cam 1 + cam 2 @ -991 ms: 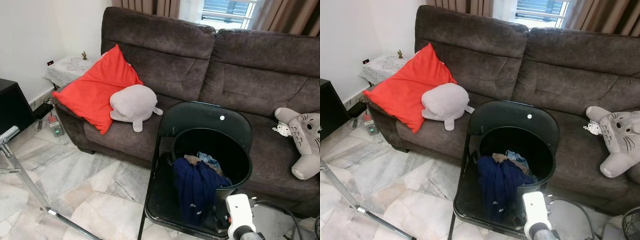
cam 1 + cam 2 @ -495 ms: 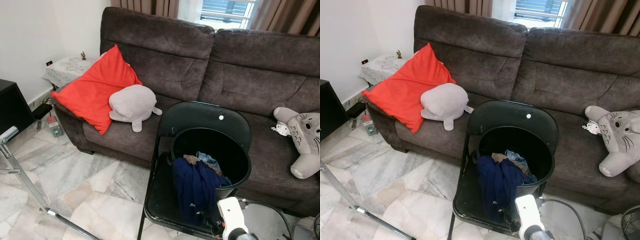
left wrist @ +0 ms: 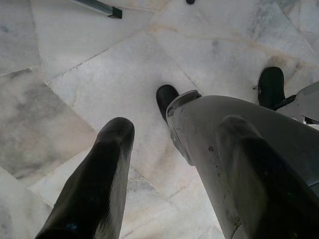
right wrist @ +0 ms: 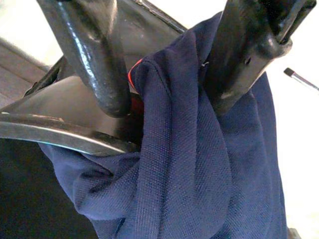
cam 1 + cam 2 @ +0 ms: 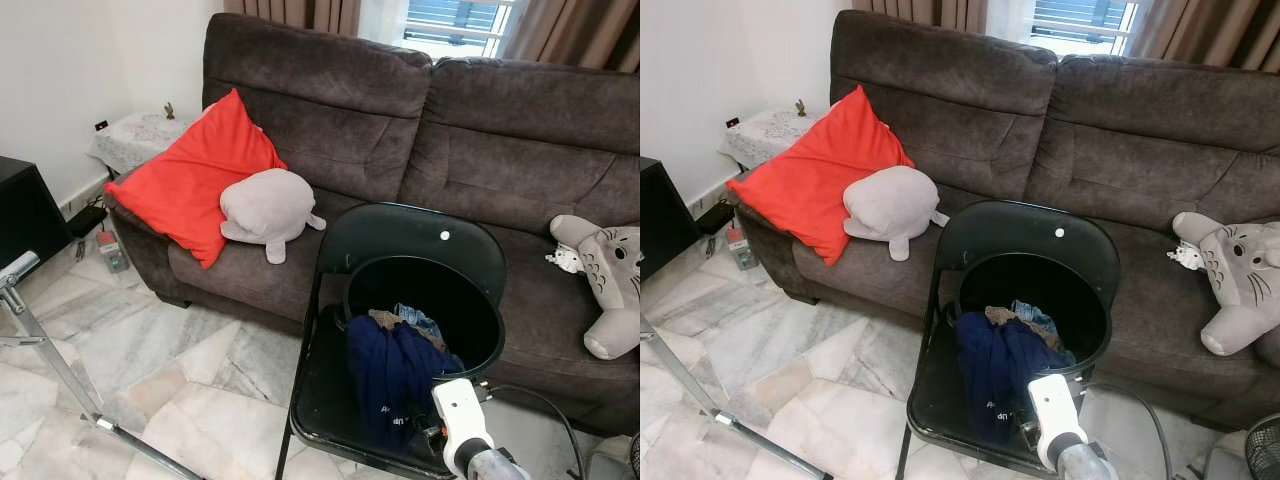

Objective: Hang hanger

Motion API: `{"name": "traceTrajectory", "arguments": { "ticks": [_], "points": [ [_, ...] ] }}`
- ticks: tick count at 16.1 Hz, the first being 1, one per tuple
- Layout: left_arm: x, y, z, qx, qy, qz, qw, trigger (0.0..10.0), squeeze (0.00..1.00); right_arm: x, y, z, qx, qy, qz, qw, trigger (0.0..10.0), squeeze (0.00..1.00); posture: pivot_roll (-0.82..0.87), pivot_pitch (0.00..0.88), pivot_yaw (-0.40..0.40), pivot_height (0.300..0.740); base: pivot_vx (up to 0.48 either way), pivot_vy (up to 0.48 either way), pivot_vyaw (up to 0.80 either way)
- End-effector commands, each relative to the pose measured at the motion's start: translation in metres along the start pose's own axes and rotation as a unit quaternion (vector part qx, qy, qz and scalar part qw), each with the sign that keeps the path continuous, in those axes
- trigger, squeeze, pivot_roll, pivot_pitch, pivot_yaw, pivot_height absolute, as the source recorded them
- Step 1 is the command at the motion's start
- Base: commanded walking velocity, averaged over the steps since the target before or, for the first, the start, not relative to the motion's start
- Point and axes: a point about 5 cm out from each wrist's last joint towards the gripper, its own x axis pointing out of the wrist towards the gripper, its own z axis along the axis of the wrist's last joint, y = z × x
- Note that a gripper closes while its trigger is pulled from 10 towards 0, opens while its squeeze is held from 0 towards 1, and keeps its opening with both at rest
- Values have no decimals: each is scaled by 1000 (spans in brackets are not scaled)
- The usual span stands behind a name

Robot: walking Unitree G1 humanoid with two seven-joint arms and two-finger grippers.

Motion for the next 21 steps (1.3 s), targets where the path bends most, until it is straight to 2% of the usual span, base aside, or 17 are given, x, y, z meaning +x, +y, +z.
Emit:
{"name": "traceTrajectory", "arguments": {
  "ticks": [1, 8, 12, 15, 16, 17, 18, 21],
  "points": [
    [0, 1, -3, 4, 11, -1, 1000, 10000, 0, 1, -2, 1, -5, -1, 0, 1000, 0, 0, -70, 27, -43, 740, 0, 0, 0],
    [0, 0, -3, 7, 12, -4, 1000, 10000, 0, -5, 5, -4, 0, -3, 3, 1000, 0, 0, -76, 27, -43, 740, 0, 0, 0],
    [0, 0, -2, 6, 11, -4, 1000, 10000, 0, -6, 3, 10, 5, -33, -7, 999, 0, 0, -74, 23, -45, 740, 0, 0, 0],
    [0, 0, -2, 6, 11, -4, 1000, 10000, 0, -13, -2, 54, 26, -121, -25, 992, 0, 0, -80, 21, -44, 740, 0, 0, 0],
    [0, 0, -2, 7, 11, -4, 1000, 10000, 0, -18, -3, 77, 35, -162, -27, 986, 0, 0, -83, 19, -44, 740, 0, 0, 0],
    [0, 0, -2, 8, 12, -5, 1000, 10000, 0, -19, -3, 81, 37, -169, -28, 985, 0, 0, -85, 19, -43, 740, 0, 0, 0],
    [0, -1, -2, 9, 12, -7, 1000, 10000, 0, -25, -1, 103, 44, -203, -18, 978, 0, 0, -85, 16, -45, 740, 0, 0, 0],
    [0, -1, -1, 8, 12, -9, 1000, 10000, 0, -34, -2, 135, 63, -245, -16, 967, 0, 0, -87, 13, -47, 740, 0, 0, 0]
  ]
}}
